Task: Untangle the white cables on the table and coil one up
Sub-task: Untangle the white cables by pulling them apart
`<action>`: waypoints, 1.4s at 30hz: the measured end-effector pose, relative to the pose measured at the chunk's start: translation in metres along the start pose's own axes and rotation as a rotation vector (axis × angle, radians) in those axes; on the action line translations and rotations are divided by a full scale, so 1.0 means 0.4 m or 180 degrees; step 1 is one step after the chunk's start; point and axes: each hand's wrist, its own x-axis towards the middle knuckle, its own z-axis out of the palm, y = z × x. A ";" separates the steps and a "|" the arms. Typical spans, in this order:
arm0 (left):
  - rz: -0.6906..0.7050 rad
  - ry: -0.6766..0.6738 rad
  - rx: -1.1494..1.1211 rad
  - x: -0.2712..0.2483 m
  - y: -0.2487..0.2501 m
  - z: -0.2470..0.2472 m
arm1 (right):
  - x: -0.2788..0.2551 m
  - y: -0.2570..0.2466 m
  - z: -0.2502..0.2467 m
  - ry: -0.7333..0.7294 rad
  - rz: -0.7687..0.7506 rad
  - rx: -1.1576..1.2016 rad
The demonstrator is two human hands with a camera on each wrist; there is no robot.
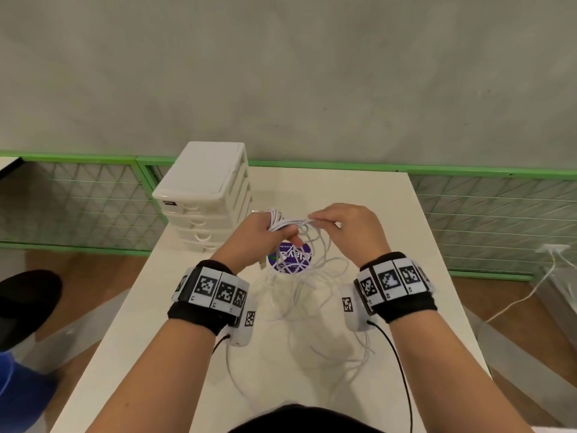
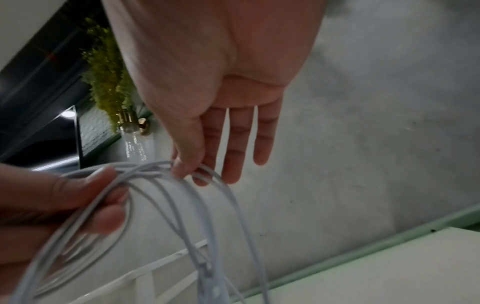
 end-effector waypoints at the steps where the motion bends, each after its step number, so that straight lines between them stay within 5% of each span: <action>1: -0.0086 0.0121 0.0002 -0.003 -0.005 -0.009 | -0.006 0.009 -0.001 0.0023 0.0093 -0.0026; 7: -0.0315 0.0794 -0.0165 -0.003 -0.039 -0.068 | -0.052 0.139 -0.037 0.0781 0.1570 0.0095; 10: -0.0348 0.0645 0.0401 0.001 -0.027 -0.069 | -0.062 0.155 -0.037 -0.0025 0.2267 -0.0165; 12: -0.0311 0.0476 0.0836 0.008 -0.012 -0.058 | -0.058 0.121 -0.019 -0.0075 0.2121 0.0122; 14: -0.0220 0.0349 0.1159 0.010 0.012 -0.047 | -0.045 0.073 0.005 0.0275 0.1422 0.0801; 17: 0.0036 0.0344 0.1239 0.014 0.048 -0.042 | -0.019 0.000 0.039 -0.0166 0.0487 0.0788; 19: 0.0155 0.0394 0.1231 0.017 0.068 -0.044 | 0.001 -0.047 0.051 -0.0411 0.0270 0.0956; 24: 0.0452 0.0399 0.1410 0.010 0.106 -0.071 | 0.045 -0.067 0.061 -0.0404 0.0519 0.1287; 29: 0.0495 0.0924 0.1248 -0.002 0.098 -0.126 | 0.053 -0.031 0.047 -0.0452 0.0742 0.1332; 35: 0.0393 0.1388 0.0408 -0.013 0.102 -0.127 | 0.026 0.003 0.059 -0.0027 0.0515 0.1066; 42: 0.0026 0.1585 -0.1568 0.002 0.083 -0.118 | -0.007 0.031 0.029 0.0194 0.1408 0.1816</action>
